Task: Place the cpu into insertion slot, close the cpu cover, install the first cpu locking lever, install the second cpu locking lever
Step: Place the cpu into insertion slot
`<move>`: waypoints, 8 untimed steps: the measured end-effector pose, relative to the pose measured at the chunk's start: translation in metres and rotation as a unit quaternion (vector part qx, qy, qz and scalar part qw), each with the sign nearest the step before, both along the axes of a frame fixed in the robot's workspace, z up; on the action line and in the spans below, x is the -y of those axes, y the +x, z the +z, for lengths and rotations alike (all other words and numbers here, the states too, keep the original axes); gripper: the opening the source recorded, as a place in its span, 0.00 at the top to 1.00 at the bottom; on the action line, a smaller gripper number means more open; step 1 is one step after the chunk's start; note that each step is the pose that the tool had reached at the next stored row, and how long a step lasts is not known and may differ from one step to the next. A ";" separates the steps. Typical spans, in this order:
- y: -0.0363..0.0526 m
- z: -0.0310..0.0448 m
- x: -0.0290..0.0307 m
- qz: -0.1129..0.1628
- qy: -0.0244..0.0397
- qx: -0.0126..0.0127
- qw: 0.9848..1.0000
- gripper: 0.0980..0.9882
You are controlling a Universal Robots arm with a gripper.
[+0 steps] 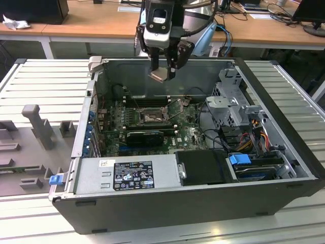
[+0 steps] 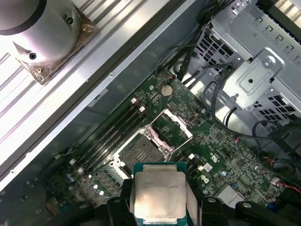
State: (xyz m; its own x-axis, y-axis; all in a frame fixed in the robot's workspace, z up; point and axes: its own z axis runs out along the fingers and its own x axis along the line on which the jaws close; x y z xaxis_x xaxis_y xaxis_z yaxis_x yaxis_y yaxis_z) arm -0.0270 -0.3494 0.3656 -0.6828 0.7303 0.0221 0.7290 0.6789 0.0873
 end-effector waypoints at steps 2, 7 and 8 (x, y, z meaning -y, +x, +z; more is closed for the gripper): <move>0.0000 -0.0007 0.0000 -0.035 0.000 0.000 0.999 0.52; -0.0015 -0.0020 0.0000 -0.064 0.000 0.000 0.998 0.52; -0.0015 -0.0024 0.0000 -0.066 0.000 0.000 0.998 0.52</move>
